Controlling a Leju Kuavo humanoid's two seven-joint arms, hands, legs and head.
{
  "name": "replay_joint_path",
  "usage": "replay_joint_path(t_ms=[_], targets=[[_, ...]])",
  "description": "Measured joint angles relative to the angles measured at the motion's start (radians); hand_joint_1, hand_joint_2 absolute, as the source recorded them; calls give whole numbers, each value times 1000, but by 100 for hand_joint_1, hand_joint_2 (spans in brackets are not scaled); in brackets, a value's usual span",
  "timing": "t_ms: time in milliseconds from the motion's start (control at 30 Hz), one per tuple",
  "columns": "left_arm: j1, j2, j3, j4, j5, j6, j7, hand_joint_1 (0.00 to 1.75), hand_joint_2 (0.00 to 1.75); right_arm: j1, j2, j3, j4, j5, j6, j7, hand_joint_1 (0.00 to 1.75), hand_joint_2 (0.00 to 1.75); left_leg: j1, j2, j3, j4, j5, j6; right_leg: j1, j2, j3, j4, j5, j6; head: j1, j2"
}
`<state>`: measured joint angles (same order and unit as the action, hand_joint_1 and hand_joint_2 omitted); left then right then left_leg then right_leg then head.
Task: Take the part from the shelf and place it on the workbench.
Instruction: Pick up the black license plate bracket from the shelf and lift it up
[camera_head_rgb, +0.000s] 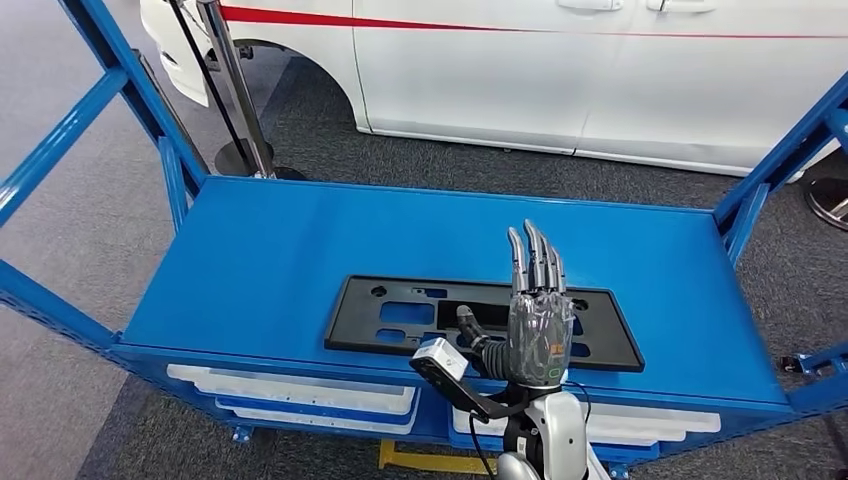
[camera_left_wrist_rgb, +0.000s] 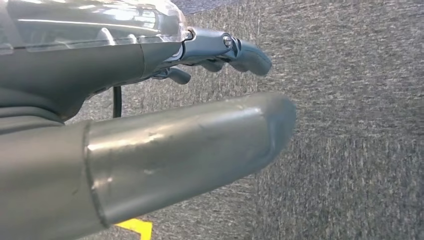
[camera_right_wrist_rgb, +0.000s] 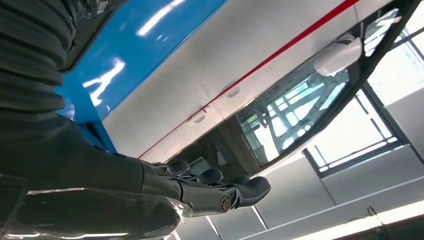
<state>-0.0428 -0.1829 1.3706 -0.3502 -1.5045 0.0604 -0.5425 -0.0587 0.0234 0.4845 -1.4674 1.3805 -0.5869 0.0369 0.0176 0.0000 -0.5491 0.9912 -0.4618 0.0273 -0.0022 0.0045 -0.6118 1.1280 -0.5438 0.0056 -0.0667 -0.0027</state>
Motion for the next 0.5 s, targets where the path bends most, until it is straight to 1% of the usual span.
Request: replay_joint_path(t_ms=[33,67,100,133,167,200,233,267,300,367,400,433,467,500], targets=[[0,0,0,0,0,0,0,0,0,2,0,0,-2,-4,-2,-2,0,175,0,0,-1,0,0,2,-2,0,-32,67,-34,4,0,0],[0,0,0,0,0,0,0,0,0,5,0,0,-4,-12,-4,-5,0,175,0,1,-1,1,0,3,-4,0,-63,131,-59,7,0,0],[0,0,0,0,1,0,0,0,0,9,0,0,-8,-21,-6,-10,0,175,0,1,-1,1,-1,3,-7,-1,-84,172,-67,10,0,0],[1,0,0,0,3,0,0,0,0,13,0,0,-16,-31,-8,-16,0,175,0,1,-1,2,-1,2,-9,-1,-89,177,-56,12,0,0],[1,-1,1,0,4,-1,-1,0,0,16,-1,0,-29,-40,-9,-22,0,175,0,0,0,3,-3,1,-12,-2,-72,141,-26,13,0,0],[1,-2,1,0,6,-2,-2,0,0,19,-1,0,-45,-48,-8,-27,0,175,0,-1,2,5,-5,-2,-14,-3,-40,73,14,13,0,0],[1,-3,1,0,9,-3,-2,0,0,22,-1,0,-61,-56,-7,-32,0,175,-1,-2,3,8,-8,-6,-13,-4,-6,4,42,11,0,0],[1,-3,1,0,11,-4,-3,0,0,25,-1,0,-77,-64,-7,-36,0,175,-2,-3,2,11,-11,-11,-12,-3,20,-51,61,7,0,0],[1,-3,2,0,12,-5,-4,0,0,29,-2,0,-91,-71,-6,-39,0,175,-4,-3,2,13,-13,-16,-10,-3,34,-82,67,4,0,0],[0,-3,2,0,15,-6,-7,0,0,42,-3,0,-118,-84,-5,-48,0,175,-4,-3,1,13,-14,-29,-6,0,34,-92,65,-7,0,0],[0,-3,3,0,16,-6,-8,0,0,50,-3,0,-130,-89,-4,-52,0,175,-2,-3,0,14,-16,-35,-7,0,35,-95,67,-13,0,0],[0,-4,3,0,17,-6,-9,0,0,56,-3,0,-141,-93,-3,-56,0,175,0,-3,-2,22,-24,-40,-8,0,37,-99,68,-21,0,0],[-1,-5,3,0,19,-6,-9,0,0,63,-3,0,-149,-94,-2,-59,0,175,1,-3,-13,48,-43,-44,-10,-2,39,-102,70,-27,-1,0],[-1,-6,3,0,20,-6,-9,0,0,70,-3,0,-154,-95,-2,-62,0,175,2,-2,-35,97,-73,-48,-11,-3,40,-105,71,-32,-1,0]])
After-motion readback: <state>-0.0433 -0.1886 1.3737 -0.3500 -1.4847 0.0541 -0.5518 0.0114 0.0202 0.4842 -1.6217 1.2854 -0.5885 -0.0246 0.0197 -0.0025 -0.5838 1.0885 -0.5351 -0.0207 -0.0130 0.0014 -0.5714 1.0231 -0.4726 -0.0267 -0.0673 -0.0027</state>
